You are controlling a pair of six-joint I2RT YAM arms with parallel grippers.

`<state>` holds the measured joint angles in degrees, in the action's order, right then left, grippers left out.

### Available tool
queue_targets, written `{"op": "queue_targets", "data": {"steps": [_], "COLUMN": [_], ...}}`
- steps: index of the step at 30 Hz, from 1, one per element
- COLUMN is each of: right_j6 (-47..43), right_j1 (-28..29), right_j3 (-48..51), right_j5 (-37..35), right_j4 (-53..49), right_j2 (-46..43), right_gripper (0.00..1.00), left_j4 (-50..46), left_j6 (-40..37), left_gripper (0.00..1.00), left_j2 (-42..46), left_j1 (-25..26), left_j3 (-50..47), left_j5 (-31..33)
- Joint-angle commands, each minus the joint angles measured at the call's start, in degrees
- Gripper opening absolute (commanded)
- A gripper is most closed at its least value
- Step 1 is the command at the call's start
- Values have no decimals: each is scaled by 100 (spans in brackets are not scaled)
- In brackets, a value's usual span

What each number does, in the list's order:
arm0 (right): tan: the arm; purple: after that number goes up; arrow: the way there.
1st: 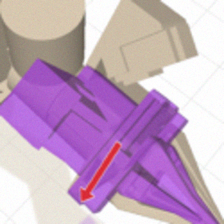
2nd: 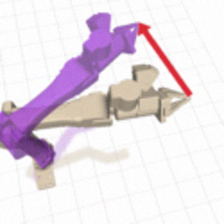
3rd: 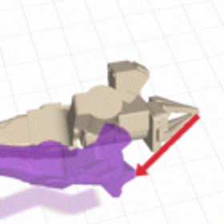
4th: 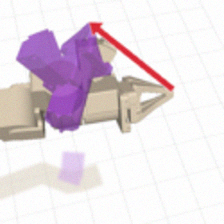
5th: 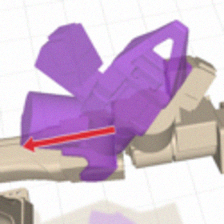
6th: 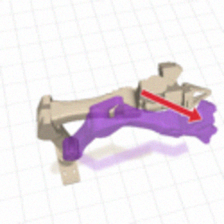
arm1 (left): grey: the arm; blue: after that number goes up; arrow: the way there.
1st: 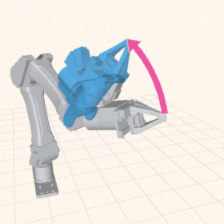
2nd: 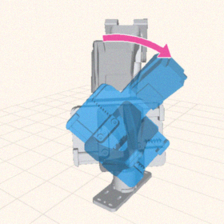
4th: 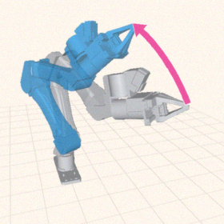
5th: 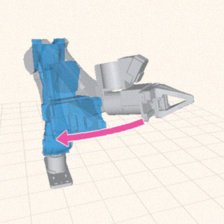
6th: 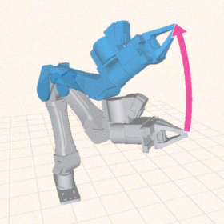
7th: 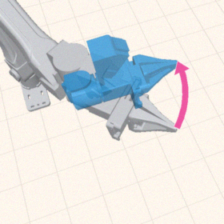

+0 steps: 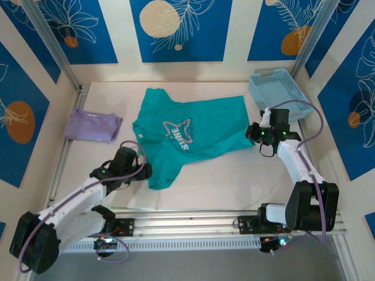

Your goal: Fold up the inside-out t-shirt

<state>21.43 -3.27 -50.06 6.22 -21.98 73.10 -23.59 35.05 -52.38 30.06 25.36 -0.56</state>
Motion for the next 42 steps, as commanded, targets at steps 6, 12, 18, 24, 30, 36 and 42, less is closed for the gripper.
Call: {"op": "queue_targets", "data": {"steps": [6,12,18,24,30,36,42], "right_j6": [-53,-112,-107,-110,-115,-115,-136], "right_j1": [151,132,132,131,125,132,125], "right_j3": [5,5,-1,20,-1,-11,10], "right_j5": [161,117,143,178,186,205,156], "right_j4": [48,-17,0,19,35,18,-17], "right_j2": [122,50,81,131,178,201,144], "right_gripper": [0,0,0,0,0,0,0], "left_j4": [444,771,522,145,229,937,1195], "left_j6": [494,529,705,796,999,1070,1175], "left_gripper": [48,44,39,46,48,37,20], "left_j2": [-374,-713,-712,-364,-339,-800,-1026], "left_j1": [242,543,719,888,1180,1255,1254], "left_j3": [-291,-287,-325,-234,-347,-474,-654], "left_j5": [-715,-715,-402,-206,-199,-494,-542]}}
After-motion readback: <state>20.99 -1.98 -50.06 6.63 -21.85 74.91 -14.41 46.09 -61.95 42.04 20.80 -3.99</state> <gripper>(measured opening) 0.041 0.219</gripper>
